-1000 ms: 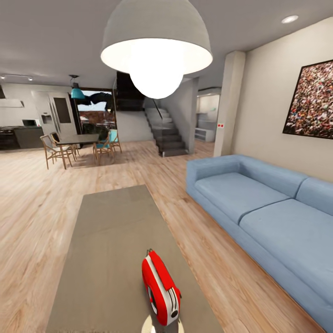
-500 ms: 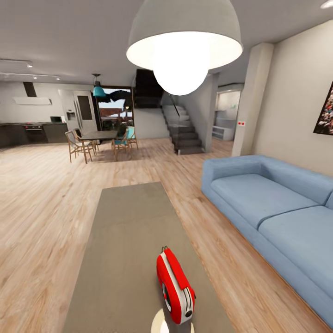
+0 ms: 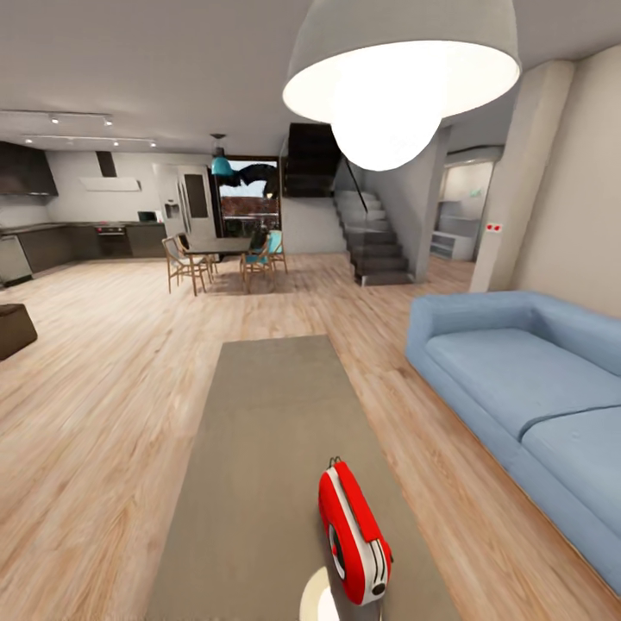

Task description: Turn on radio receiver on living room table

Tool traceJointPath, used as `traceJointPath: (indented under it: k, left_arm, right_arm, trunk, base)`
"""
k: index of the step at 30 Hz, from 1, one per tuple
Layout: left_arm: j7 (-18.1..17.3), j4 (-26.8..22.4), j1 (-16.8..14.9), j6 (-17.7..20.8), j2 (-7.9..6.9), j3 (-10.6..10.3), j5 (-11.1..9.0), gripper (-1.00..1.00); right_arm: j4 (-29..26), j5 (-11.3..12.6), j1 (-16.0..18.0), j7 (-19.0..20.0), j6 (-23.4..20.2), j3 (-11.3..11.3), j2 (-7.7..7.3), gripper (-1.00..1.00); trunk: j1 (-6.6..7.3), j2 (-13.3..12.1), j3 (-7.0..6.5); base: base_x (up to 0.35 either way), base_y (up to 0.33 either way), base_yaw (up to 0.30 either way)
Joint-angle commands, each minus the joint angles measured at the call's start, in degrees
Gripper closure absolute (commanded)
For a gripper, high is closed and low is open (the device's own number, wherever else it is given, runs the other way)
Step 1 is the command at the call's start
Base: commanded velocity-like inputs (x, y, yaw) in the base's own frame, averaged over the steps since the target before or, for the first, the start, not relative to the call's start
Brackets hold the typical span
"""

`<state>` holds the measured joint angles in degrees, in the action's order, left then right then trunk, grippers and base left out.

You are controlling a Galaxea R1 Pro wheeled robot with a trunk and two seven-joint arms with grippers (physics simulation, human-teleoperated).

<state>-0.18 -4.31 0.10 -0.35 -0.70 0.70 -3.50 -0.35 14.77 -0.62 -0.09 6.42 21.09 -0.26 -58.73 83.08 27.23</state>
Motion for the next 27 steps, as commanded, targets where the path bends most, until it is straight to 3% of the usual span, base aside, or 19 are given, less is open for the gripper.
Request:
traceJointPath:
  k: [1, 15, 27]
  left_arm:
    - [0.0, 0.0, 0.01, 0.0, 0.0, 0.0, -0.01, -1.0]
    - [0.0, -0.01, -0.01, 0.0, 0.0, -0.08, -0.02, -1.0]
    - [0.0, 0.0, -0.01, 0.0, 0.0, -0.08, 0.0, -1.0]
  right_arm:
    - [0.0, 0.01, 0.0, 0.0, 0.0, 0.0, 0.0, -1.0]
    - [0.0, 0.13, 0.0, 0.0, 0.0, -0.04, -0.11, -1.0]
    - [0.0, 0.43, 0.0, 0.0, 0.0, -0.08, -0.17, -1.0]
  trunk:
    - [0.0, 0.0, 0.07]
    - [0.0, 0.0, 0.92]
    - [0.0, 0.0, 1.04]
  base:
    - [0.0, 0.0, 0.242]
    - [0.0, 0.0, 0.234]
    - [0.0, 0.0, 0.038]
